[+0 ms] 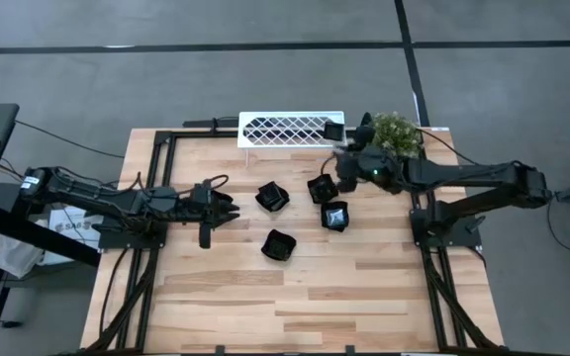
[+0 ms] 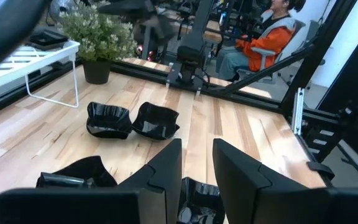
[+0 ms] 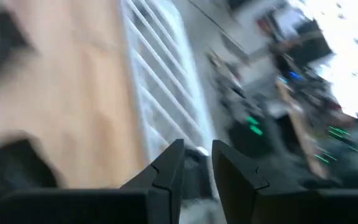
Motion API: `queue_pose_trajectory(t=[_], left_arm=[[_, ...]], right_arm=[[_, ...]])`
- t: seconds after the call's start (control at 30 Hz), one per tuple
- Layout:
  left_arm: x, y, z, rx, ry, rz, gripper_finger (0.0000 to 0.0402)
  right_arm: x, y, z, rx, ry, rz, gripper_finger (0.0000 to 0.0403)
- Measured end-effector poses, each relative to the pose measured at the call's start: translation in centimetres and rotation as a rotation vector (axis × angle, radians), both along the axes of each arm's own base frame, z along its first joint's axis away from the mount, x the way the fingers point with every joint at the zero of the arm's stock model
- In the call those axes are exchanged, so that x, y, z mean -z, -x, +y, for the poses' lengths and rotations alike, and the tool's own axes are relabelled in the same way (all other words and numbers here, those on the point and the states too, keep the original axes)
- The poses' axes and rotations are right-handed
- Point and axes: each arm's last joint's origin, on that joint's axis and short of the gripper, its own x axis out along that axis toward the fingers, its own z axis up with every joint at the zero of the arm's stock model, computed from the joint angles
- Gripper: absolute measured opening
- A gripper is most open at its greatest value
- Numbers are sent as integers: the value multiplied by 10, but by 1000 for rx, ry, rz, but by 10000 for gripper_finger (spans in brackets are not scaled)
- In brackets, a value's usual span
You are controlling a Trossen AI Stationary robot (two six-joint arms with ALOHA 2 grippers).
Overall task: Pick & Place Mini shaped plates
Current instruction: Stack the black square plate on top of the black square plate on the shelf
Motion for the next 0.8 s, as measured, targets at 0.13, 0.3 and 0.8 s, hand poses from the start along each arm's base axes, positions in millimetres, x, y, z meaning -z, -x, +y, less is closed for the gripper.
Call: queue_pose_trajectory(t=[0.13,0.3,0.8], left_arm=[[4,-14,2,-121,-80,-45,93],[17,-32,6,-165,-154,-60,93],[53,-12,-30,-153,-226,250,70]], right_arm=[[3,-9,25,-175,-165,-84,77],[13,-20,50,-302,-314,-106,77],[37,-49,72,-389,-277,-58,77]])
